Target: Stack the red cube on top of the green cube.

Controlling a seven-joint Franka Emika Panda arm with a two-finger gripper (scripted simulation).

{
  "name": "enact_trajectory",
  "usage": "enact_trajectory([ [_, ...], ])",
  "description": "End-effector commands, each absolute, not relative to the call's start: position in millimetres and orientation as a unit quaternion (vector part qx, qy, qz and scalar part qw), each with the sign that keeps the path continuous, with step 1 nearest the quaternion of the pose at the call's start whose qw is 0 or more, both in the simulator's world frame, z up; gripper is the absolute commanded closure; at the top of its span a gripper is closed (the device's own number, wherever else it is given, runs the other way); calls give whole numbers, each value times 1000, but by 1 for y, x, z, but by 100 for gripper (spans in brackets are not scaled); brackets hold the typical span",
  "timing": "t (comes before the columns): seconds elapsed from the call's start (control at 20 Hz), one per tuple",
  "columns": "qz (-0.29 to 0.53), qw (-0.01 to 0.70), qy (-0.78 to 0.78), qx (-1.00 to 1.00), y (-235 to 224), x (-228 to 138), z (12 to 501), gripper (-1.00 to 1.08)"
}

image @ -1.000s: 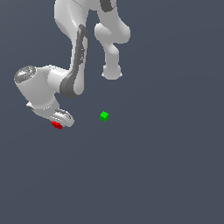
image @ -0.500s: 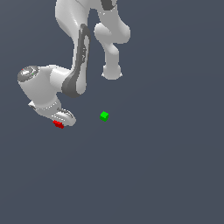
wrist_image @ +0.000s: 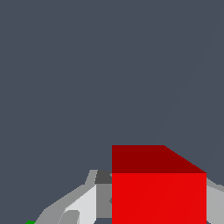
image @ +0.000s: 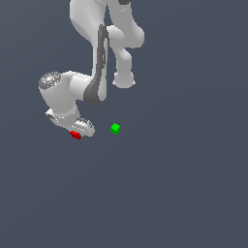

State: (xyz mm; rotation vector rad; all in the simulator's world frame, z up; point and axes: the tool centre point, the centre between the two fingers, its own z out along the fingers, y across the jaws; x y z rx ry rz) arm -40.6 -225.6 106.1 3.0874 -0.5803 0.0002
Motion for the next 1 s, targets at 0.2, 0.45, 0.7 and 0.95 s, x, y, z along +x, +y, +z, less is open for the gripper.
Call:
enact_trajectory([
  [0.2,0,0,-184,983,-176,-66,94,108],
  [0.45,0,0,-184,983,-132,-89,83,108],
  [0.7,0,0,-184,983,-94,-108,73,108],
  [0.95,0,0,-184,983,-65,-121,66,108],
])
